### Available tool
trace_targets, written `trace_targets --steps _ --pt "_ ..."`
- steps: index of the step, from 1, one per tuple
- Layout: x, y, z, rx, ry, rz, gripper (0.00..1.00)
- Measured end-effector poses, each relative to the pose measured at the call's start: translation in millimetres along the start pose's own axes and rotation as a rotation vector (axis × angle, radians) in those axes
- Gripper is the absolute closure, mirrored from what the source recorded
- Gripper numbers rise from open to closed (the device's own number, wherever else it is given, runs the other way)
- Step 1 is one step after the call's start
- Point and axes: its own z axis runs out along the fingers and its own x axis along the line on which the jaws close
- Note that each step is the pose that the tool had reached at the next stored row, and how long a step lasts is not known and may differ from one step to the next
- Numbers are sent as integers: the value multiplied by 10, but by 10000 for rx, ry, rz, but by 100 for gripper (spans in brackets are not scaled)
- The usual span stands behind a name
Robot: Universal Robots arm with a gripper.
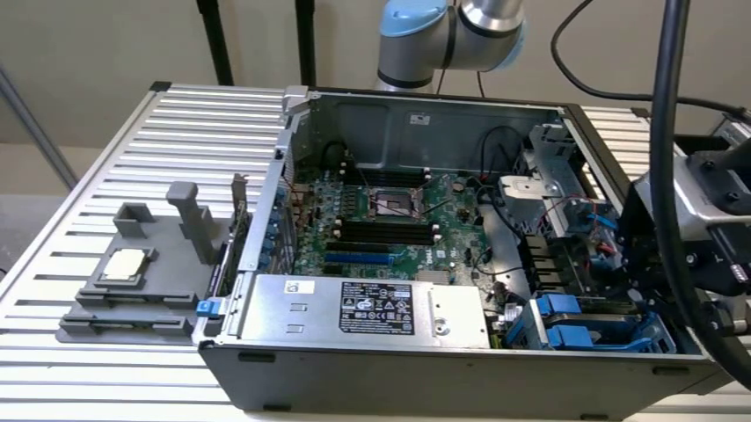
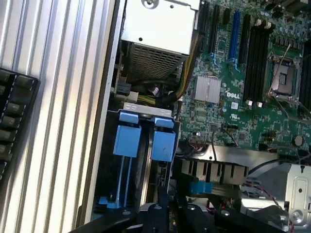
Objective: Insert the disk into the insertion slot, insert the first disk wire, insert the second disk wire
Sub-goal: 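Insert the first disk wire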
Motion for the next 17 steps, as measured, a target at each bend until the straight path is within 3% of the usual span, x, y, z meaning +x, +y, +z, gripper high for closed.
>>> trace_targets --steps 6,13,17 --pt "1 0 4 119 195 670 83" --pt "5 2 24 225 257 974 83" --pt "3 43 39 344 299 968 83"
